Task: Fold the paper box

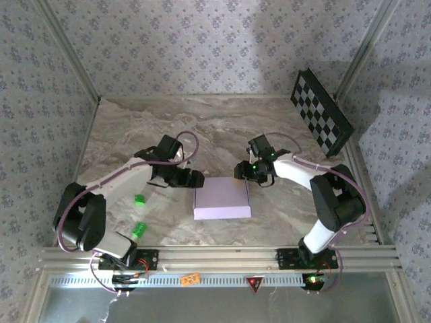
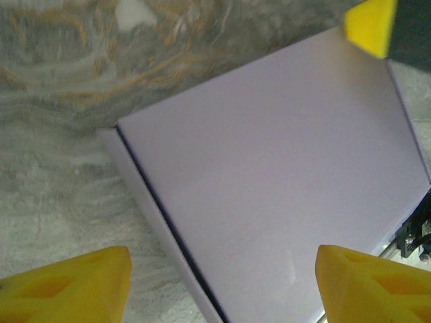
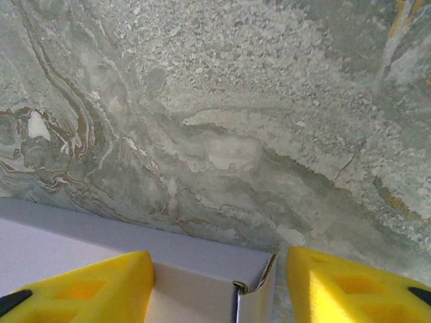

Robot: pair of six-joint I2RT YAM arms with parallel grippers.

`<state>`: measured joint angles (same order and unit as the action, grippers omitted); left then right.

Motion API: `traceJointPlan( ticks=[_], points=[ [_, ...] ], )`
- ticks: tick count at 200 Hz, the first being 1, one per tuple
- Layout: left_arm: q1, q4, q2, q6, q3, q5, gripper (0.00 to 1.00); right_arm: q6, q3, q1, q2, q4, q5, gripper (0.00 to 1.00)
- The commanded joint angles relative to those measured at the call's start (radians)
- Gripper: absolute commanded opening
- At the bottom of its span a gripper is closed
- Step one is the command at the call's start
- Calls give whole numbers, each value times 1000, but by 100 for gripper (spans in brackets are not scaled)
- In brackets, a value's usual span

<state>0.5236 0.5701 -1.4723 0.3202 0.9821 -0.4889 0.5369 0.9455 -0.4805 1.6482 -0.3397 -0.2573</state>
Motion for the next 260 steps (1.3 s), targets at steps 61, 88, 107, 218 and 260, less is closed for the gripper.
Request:
traceJointPlan(
  ticks=[61,88,107,218,260],
  points=[
    [87,251,-116,-289,337,65,69,-36,11,2,58,-76,34,56],
    [158,274,-76,-336,333,117,71,-32,3,3,79,-58,25,55],
    [217,293,-40,-379,324,178,73,-31,-6,3,90,-51,20,54],
    [334,230,40,-423,266,375,90,-48,-25,-10,46,-65,51,52],
    [172,165,92,-130,154,268,76,-137,34,-39,-81,-187,56,46]
  ],
)
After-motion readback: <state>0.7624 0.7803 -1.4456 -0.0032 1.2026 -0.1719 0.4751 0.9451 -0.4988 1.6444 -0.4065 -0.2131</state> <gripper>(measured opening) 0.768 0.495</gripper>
